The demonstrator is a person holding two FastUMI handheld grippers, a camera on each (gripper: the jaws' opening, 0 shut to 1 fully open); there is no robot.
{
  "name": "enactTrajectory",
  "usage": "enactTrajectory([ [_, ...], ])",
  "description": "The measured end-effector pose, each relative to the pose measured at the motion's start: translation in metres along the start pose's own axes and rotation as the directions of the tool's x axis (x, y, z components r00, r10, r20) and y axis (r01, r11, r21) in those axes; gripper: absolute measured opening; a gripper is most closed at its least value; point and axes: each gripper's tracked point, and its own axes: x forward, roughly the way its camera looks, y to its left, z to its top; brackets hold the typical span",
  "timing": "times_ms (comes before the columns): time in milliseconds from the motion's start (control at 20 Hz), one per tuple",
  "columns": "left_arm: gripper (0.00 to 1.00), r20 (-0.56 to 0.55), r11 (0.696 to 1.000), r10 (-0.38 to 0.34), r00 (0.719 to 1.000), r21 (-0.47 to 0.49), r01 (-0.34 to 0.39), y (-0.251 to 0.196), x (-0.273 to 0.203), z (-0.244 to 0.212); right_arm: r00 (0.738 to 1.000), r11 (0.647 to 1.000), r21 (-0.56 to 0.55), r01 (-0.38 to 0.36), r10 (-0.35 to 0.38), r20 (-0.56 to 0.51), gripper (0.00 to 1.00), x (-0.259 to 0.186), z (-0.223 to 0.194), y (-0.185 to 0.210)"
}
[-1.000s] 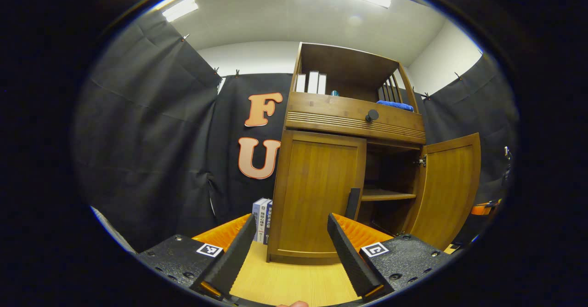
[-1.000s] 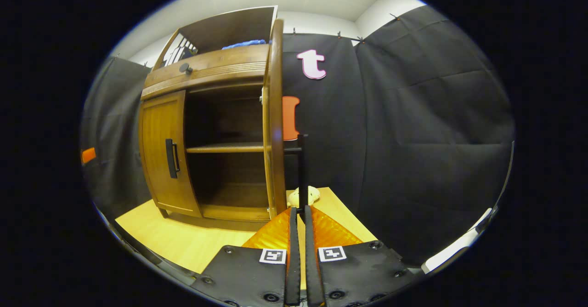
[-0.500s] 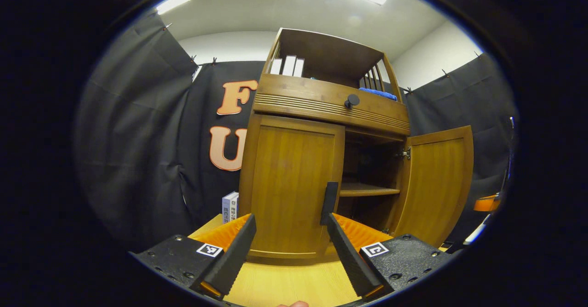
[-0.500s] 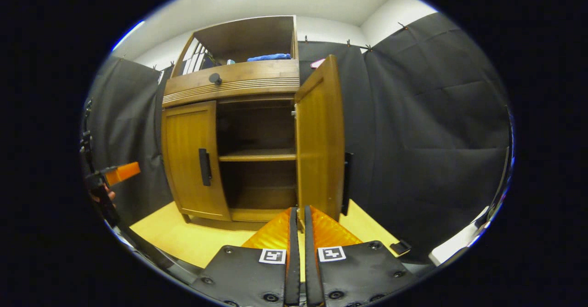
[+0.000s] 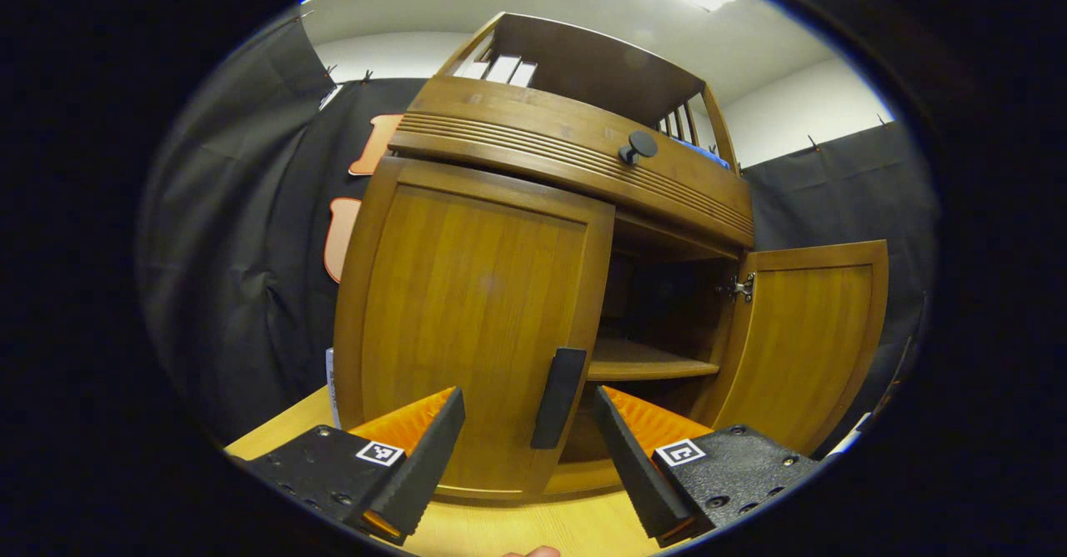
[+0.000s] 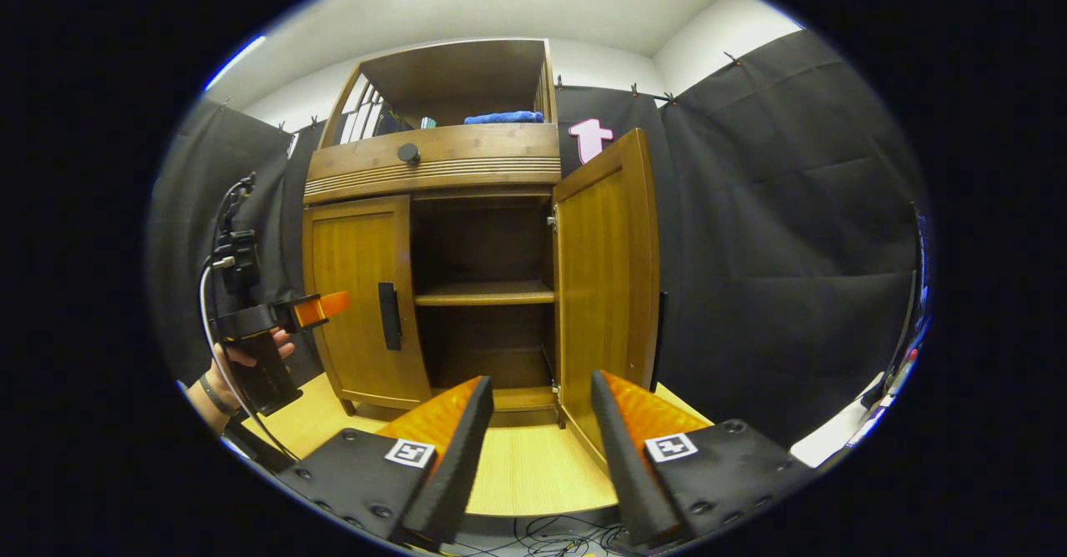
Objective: Open the right door of the double-door shoe cabinet with the right hand, and open the left door with the left hand.
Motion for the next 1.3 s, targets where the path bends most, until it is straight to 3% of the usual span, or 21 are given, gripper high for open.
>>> enactTrajectory([
  [250,0.92,-0.035,0.999,-0.012,0.999,0.041,0.014,-0.017,0.043,-0.027,1.0,1.0,0.018,0.016,-0.016,-0.006,0.97,-0.014,-0.007,0.005],
  [350,0.95,-0.05,0.998,0.008,0.999,0.062,-0.004,-0.016,0.061,-0.037,0.999,1.0,0.012,0.029,-0.028,-0.018,0.97,-0.017,-0.009,0.006],
  [400,0.91,-0.051,0.996,0.027,0.998,0.083,-0.022,-0.013,0.069,-0.04,0.999,0.999,0.011,0.034,-0.034,-0.019,0.89,-0.02,-0.01,0.005],
  [550,0.95,-0.041,0.992,0.063,0.997,0.11,-0.058,-0.008,0.084,-0.05,0.998,0.998,0.004,0.055,-0.055,-0.02,0.89,-0.025,-0.009,0.004],
  [600,0.92,-0.046,0.991,0.077,0.996,0.11,-0.071,-0.007,0.089,-0.054,0.998,0.998,0.003,0.065,-0.064,-0.023,0.97,-0.026,-0.01,0.002],
  [650,0.92,-0.053,0.991,0.089,0.995,0.107,-0.083,-0.004,0.093,-0.057,0.997,0.997,0.003,0.073,-0.072,-0.025,0.89,-0.027,-0.011,0.001],
  [800,0.94,-0.036,0.987,0.123,0.992,0.106,-0.119,0.001,0.094,-0.056,0.995,0.996,0.01,0.092,-0.092,-0.028,0.89,-0.028,-0.011,-0.004],
  [850,0.94,-0.036,0.985,0.134,0.99,0.116,-0.129,0.003,0.095,-0.057,0.995,0.995,0.012,0.099,-0.098,-0.029,0.97,-0.027,-0.011,-0.007],
  [1000,0.94,-0.021,0.983,0.142,0.99,0.123,-0.138,0.002,0.097,-0.055,0.994,0.995,0.017,0.1,-0.1,-0.032,0.97,-0.023,-0.011,-0.008],
  [1250,0.6,-0.043,0.996,0.069,0.997,0.056,-0.067,-0.017,0.1,-0.064,0.995,0.995,0.016,0.095,-0.095,-0.029,0.97,-0.021,-0.011,-0.007],
  [1300,0.47,-0.04,0.996,0.062,0.997,0.059,-0.059,-0.018,0.106,-0.064,0.995,0.995,0.014,0.094,-0.094,-0.029,0.97,-0.022,-0.011,-0.007],
])
